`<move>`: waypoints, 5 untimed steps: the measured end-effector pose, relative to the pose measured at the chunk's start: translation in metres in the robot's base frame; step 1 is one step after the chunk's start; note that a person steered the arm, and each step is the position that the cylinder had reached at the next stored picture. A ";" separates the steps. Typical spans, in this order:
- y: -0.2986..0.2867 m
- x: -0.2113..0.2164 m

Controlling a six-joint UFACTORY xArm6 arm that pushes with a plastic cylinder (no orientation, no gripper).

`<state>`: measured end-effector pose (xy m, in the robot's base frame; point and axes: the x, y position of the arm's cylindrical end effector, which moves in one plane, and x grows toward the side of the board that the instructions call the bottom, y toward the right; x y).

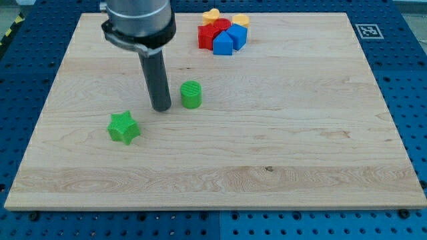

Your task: Move green circle towards the group of blocks

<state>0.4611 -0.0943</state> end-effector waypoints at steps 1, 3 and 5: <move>0.006 -0.001; 0.082 -0.037; 0.140 -0.075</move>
<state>0.3865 0.0458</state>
